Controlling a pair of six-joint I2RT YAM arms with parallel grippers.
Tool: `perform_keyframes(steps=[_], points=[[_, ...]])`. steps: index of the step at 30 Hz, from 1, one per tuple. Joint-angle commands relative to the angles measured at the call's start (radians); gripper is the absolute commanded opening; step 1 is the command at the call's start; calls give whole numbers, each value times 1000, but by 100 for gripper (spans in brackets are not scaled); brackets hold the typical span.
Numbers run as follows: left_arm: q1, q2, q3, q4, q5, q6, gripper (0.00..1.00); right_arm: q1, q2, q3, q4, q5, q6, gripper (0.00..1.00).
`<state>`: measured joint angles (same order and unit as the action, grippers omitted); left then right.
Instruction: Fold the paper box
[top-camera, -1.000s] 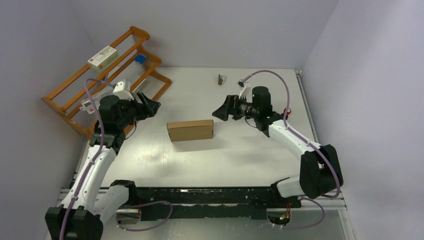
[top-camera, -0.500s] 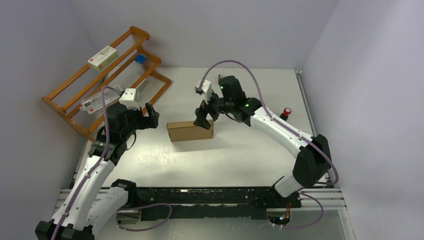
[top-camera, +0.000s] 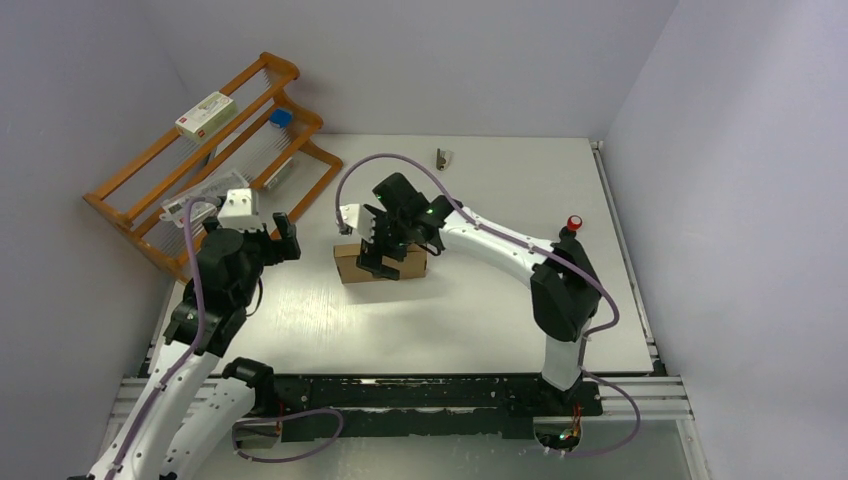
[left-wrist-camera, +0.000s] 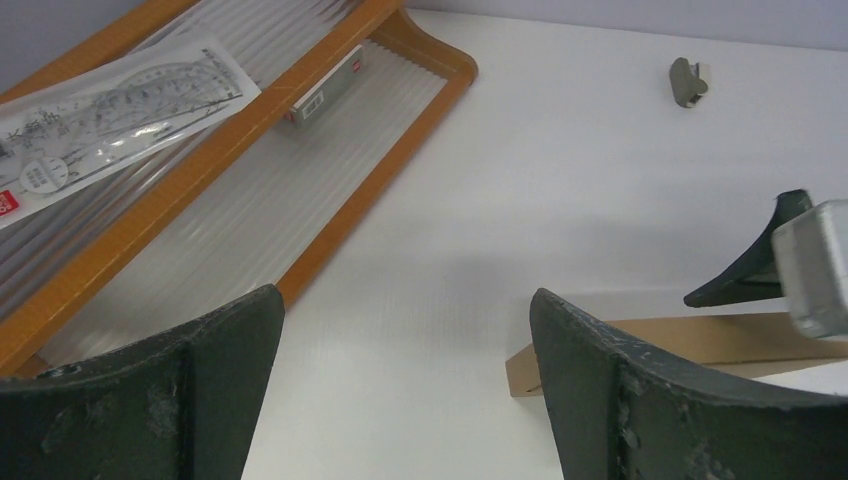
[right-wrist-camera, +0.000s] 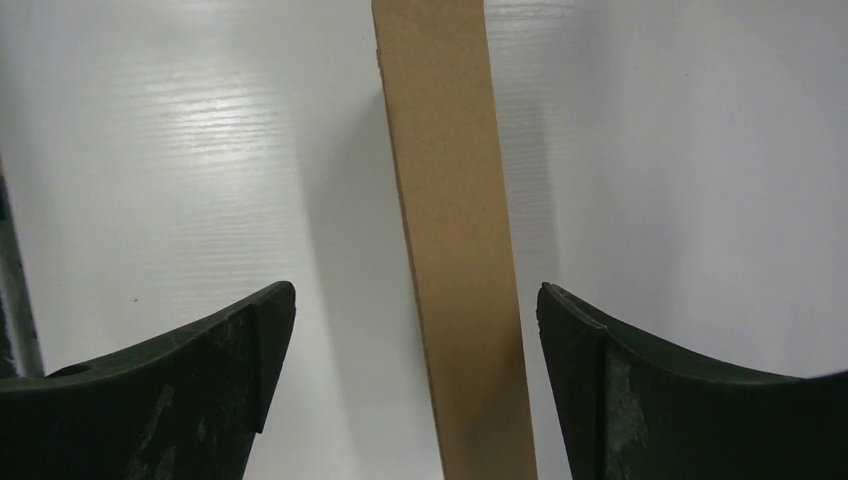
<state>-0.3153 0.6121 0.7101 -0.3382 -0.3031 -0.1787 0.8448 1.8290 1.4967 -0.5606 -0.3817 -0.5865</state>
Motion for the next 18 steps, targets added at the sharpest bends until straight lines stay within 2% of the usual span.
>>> perform_keyframes(steps=[1,5,10,12,13,18], points=[[-4,-15,-6,-8,-46,14,97,10,51,77,-44,62,-73,91],[-5,-29,-8,-9,-57,12,97,15,70,92,-61,67,-113,79],[-5,-36,-9,-9,-60,10,97,37,64,98,-91,136,-145,56],[-5,-35,-9,-9,-61,9,96,50,44,88,-94,168,-154,40],[-5,-37,-9,-8,-63,8,96,60,27,80,-87,185,-157,36],[-5,-41,-8,-10,-74,5,96,113,-48,15,-37,305,-169,26]])
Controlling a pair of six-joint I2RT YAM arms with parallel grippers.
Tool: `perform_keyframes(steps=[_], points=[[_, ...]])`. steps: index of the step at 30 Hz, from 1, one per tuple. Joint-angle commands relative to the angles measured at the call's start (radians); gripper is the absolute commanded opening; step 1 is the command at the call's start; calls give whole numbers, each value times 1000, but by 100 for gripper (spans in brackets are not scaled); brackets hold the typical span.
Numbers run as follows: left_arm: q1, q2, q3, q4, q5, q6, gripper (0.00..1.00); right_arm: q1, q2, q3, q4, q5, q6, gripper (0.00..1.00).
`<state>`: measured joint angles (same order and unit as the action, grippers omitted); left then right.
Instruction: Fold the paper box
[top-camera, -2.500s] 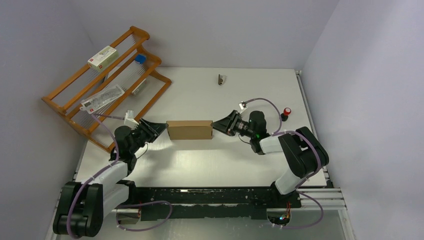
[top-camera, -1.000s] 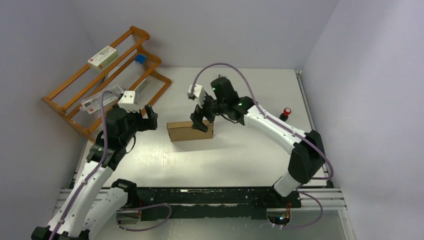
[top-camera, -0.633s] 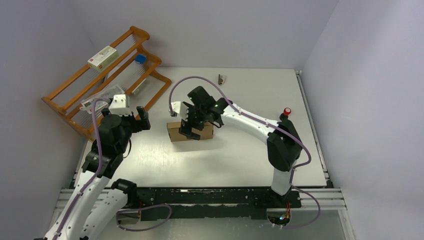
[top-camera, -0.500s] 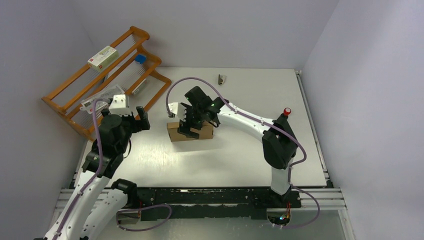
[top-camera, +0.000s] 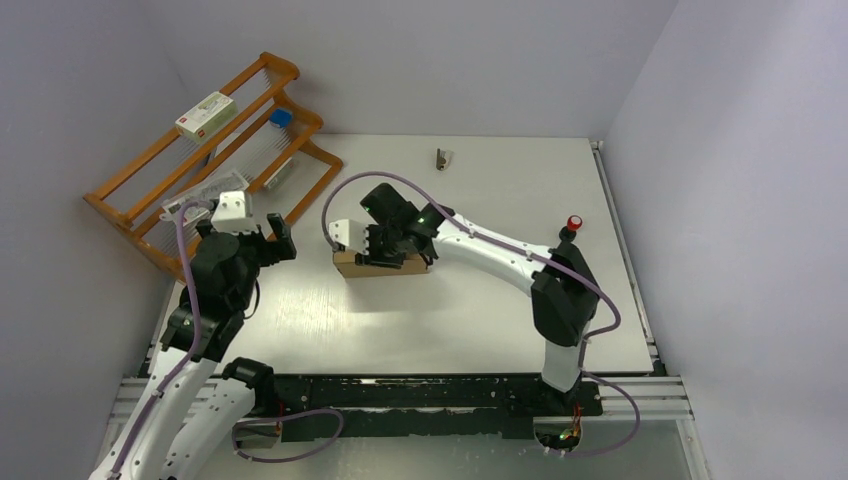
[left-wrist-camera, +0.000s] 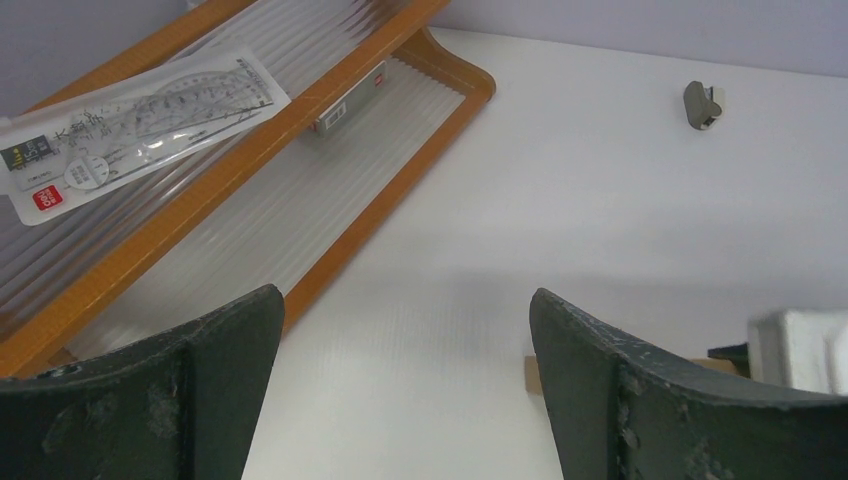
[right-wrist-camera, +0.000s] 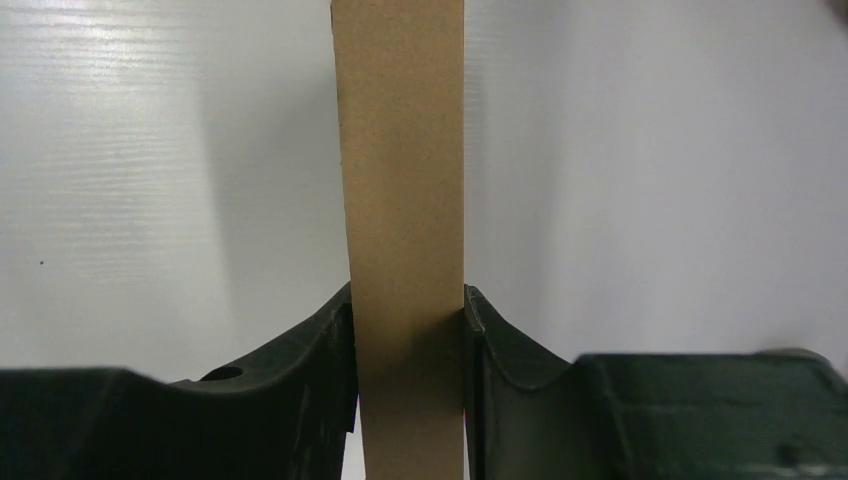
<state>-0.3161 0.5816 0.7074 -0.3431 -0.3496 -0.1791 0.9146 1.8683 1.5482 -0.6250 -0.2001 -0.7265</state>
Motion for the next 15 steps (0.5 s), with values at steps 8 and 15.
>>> perform_keyframes(steps=[8,15], points=[[-5,-27,-7,-7,-57,0,96,210,-199,-323,342,513,-124,24],[-5,-72,-20,0,-102,-5,96,376,-240,-711,879,741,-277,27]])
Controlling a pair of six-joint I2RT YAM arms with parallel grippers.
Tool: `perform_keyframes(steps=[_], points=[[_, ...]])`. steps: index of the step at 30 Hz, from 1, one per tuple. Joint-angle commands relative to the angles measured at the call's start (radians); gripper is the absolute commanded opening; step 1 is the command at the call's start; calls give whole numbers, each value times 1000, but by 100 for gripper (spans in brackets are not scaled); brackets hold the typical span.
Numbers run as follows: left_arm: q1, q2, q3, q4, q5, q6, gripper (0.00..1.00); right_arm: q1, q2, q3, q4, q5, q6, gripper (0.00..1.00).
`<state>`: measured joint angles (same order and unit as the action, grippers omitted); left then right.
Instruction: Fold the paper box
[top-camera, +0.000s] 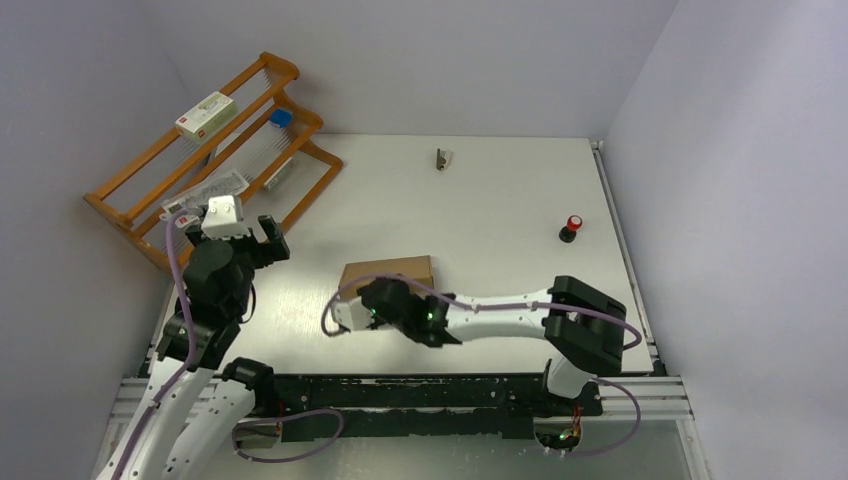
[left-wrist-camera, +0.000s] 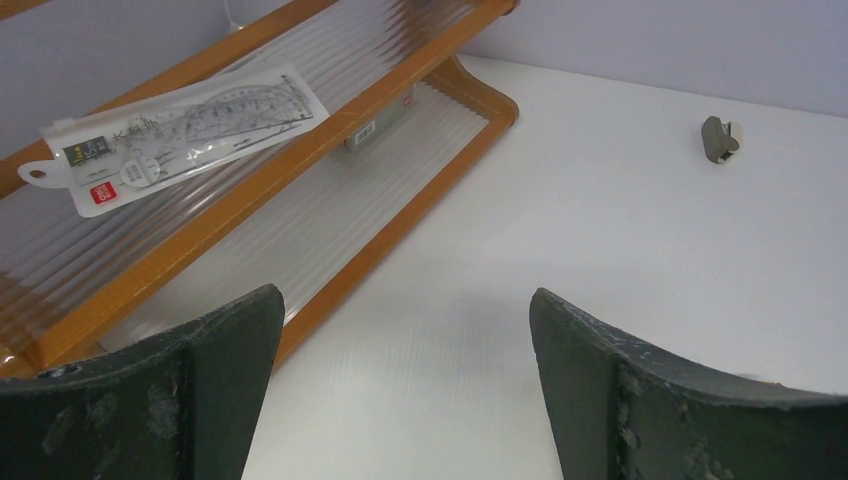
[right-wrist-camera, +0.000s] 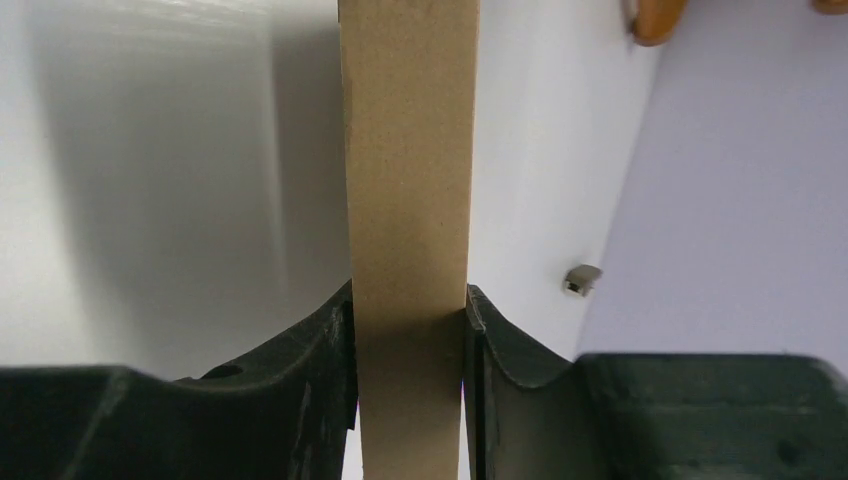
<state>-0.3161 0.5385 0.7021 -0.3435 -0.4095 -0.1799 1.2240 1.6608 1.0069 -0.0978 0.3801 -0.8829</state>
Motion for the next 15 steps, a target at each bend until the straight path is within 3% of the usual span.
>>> perform_keyframes(steps=[1,8,12,15], points=[[-5,-34,-16,3,-41,-5,96,86,-30,-201,381,180,-116,29],[-4,-51,-22,5,-50,-6,96,219,14,-320,405,281,16,43],[-5,-52,-27,11,-44,-3,96,271,21,-360,408,352,79,67],[-5,-43,-25,10,-41,-2,96,300,-10,-346,306,352,179,85]])
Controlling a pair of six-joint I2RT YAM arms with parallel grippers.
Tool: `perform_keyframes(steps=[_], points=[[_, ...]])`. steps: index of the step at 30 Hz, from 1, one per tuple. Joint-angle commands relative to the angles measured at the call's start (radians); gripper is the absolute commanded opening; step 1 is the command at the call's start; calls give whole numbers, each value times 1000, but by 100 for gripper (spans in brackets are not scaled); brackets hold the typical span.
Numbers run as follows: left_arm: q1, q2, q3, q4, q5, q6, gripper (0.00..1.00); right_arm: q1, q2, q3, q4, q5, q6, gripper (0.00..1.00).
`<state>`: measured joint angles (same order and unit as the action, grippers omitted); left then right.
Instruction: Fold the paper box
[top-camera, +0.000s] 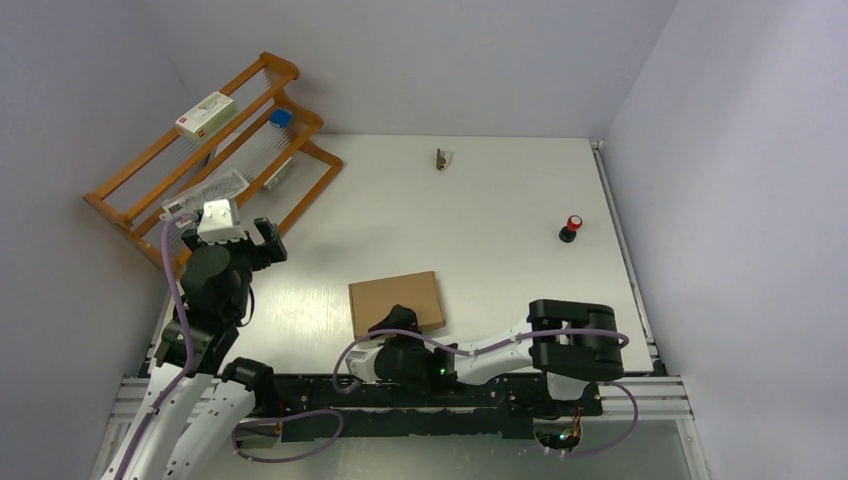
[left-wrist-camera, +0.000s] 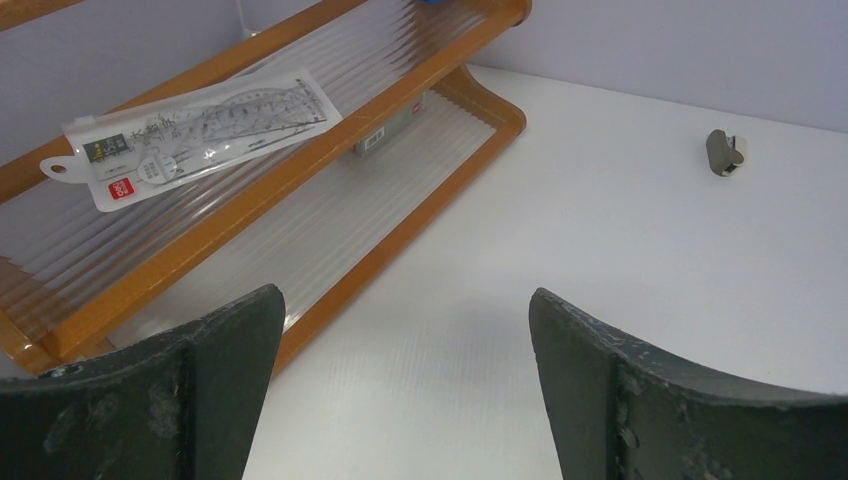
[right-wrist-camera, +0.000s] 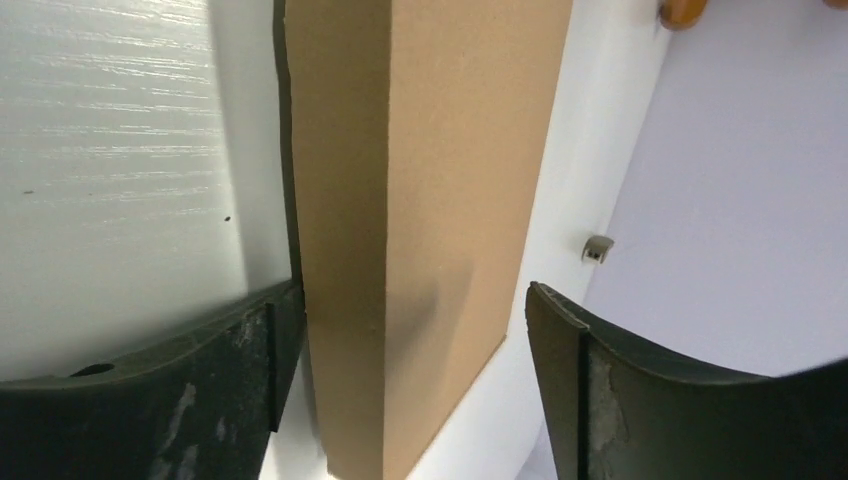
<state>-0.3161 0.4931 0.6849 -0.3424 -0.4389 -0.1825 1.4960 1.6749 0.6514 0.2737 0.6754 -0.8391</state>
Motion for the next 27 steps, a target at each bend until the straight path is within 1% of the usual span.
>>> perform_keyframes(steps=[1,3,8,11,13,16,19,24,27], points=[[-5,4,-7,8,-11,0,96,36,-42,16,-101,51,169,90],[-4,3,-8,10,-10,3,96,45,-84,39,-184,37,245,99],[-3,5,-10,15,0,7,96,32,-195,118,-337,-21,400,100],[-3,11,-10,18,11,11,96,-32,-233,179,-378,-82,508,100],[-4,13,-11,21,23,15,96,-116,-257,214,-371,-155,590,100],[-4,13,-15,28,37,15,96,-288,-284,253,-334,-274,706,100],[-5,16,-16,34,48,17,96,-428,-295,286,-293,-343,796,100],[-5,23,-12,22,20,11,97,-615,-282,338,-330,-387,906,100],[-5,15,-13,22,19,15,97,-745,-321,326,-353,-407,978,100]])
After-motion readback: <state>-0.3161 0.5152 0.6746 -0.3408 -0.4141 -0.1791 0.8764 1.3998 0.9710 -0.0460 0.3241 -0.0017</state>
